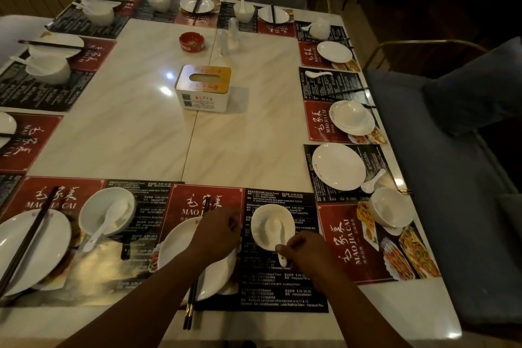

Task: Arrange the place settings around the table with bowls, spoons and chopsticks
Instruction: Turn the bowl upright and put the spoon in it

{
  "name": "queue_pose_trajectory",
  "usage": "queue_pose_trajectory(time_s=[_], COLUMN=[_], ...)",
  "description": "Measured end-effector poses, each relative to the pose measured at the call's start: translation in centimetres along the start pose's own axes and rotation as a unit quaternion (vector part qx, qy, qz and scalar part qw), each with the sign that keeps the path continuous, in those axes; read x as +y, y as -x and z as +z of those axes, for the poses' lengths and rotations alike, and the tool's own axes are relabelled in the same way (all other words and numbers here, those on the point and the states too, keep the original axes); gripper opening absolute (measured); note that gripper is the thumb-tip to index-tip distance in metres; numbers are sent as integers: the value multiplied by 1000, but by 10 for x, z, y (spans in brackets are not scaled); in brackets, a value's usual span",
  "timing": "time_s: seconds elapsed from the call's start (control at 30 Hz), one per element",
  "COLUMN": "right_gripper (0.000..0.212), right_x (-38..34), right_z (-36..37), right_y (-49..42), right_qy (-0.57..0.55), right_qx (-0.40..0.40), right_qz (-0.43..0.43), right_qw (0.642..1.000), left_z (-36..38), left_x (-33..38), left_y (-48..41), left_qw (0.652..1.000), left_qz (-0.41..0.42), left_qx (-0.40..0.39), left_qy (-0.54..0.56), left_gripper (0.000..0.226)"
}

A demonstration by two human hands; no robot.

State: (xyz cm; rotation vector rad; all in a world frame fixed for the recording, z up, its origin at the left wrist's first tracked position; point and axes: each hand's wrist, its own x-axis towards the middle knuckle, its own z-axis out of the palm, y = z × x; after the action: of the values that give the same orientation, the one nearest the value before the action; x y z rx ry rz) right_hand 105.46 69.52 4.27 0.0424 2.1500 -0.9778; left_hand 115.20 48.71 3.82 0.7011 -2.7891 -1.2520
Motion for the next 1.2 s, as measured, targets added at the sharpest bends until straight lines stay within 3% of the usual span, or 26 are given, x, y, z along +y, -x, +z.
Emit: queue_pose_trajectory(time_s=[0.13, 0.3, 0.53, 0.73, 1.2], right_gripper=[36, 42, 14, 34, 30], right_x=[2, 6, 10, 20, 21], right_z=[-2, -4, -11, -3, -1], right_y=[-4, -10, -27, -41, -47], right_qy=[1, -22, -106, -87, -66], right_qx=[15, 3, 0, -22, 3], right_qz=[-4, -1, 10, -24, -40], right_qw=[1000, 1000, 994, 996, 997], left_z=[7, 16, 22, 25, 28], left_x=[2, 5, 11, 13, 15], left_y=[-6, -10, -14, -17, -28], left_qw=[999, 998, 996, 994, 994], left_qz=[-29, -52, -73, -86, -86], left_qx=[-17, -32, -55, -56, -47], left_qy=[14, 14, 23, 43, 44], left_gripper=[20, 34, 34, 35, 37])
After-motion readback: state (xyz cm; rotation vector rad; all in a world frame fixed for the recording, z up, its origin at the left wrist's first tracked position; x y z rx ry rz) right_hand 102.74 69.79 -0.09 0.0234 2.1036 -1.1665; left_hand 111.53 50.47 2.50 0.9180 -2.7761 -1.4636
